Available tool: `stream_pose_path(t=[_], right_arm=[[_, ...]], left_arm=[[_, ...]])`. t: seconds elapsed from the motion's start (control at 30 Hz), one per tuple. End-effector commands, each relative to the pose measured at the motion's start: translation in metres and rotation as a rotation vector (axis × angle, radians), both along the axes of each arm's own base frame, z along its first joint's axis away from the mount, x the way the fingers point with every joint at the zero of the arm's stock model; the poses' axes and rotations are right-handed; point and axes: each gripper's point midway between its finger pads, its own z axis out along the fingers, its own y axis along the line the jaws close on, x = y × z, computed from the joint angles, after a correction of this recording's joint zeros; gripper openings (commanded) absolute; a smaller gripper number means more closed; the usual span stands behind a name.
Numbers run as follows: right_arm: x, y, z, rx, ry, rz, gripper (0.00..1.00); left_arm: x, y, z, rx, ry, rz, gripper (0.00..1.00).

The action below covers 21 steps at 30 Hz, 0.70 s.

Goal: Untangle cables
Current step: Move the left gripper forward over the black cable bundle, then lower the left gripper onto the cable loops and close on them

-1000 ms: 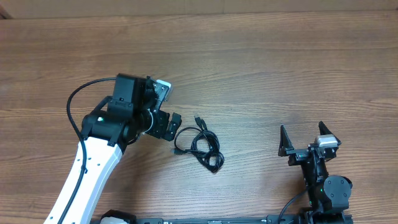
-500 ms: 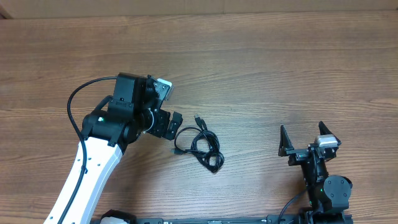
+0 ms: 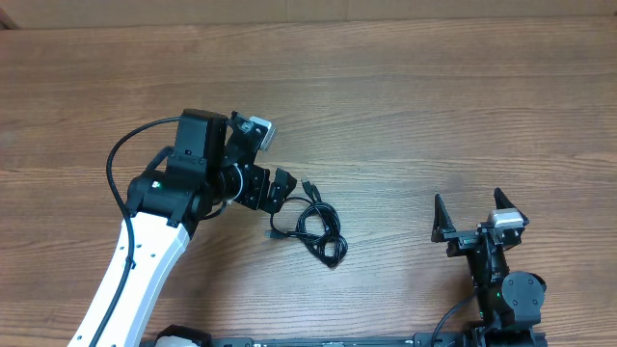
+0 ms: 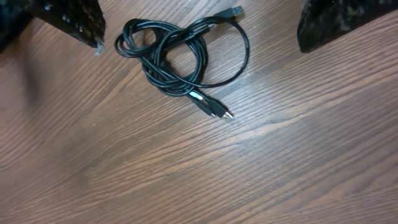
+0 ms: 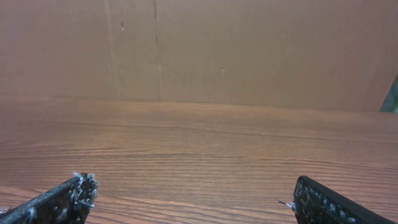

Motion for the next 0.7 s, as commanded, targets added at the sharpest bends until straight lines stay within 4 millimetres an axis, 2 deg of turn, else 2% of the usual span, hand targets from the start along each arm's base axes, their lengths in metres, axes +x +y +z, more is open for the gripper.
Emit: stream_pose_path(t=[0.0,0.1,0.13,0.17,0.23,0.33,0.4,0.47,0.57,0.67], right_arm=[[0.000,-0.003,-0.001,0.003,-0.005,-0.015,1.00],[0.000,-0.003,-0.001,0.003,-0.005,-0.015,1.00],[0.000,-0.003,-0.001,0.003,-0.005,-0.015,1.00],[0.000,-0.003,-0.001,0.003,-0.005,-0.015,1.00],[0.000,-0.003,-0.001,0.003,-0.005,-0.015,1.00],[0.000,-0.003,-0.001,0.003,-0.005,-0.015,1.00],[0.000,-0.003,-0.001,0.003,-0.005,-0.015,1.00],[0.000,-0.003,-0.001,0.003,-0.005,-0.015,1.00],[0.000,-0.003,-0.001,0.003,-0.005,-0.015,1.00],[0.000,-0.003,-0.001,0.003,-0.005,-0.015,1.00]], left_arm=[[-0.005,-0.013,-0.001,-0.033,0.049,-0.031,0.94],[-0.012,-0.017,-0.015,-0.024,0.123,-0.029,0.97],[-0.015,-0.023,-0.026,-0.021,0.176,-0.023,0.97],[-0.016,-0.026,-0.032,-0.015,0.195,-0.031,0.94],[-0.016,-0.030,-0.044,0.021,0.219,-0.034,0.80],[-0.011,-0.030,-0.066,0.125,0.238,0.011,0.73],[-0.008,-0.030,-0.077,0.185,0.235,0.035,0.75],[-0.006,-0.035,-0.087,0.222,0.227,0.018,0.82],[-0.004,-0.041,-0.096,0.273,0.193,-0.039,0.86],[0.002,-0.039,-0.101,0.339,0.145,-0.063,0.90]])
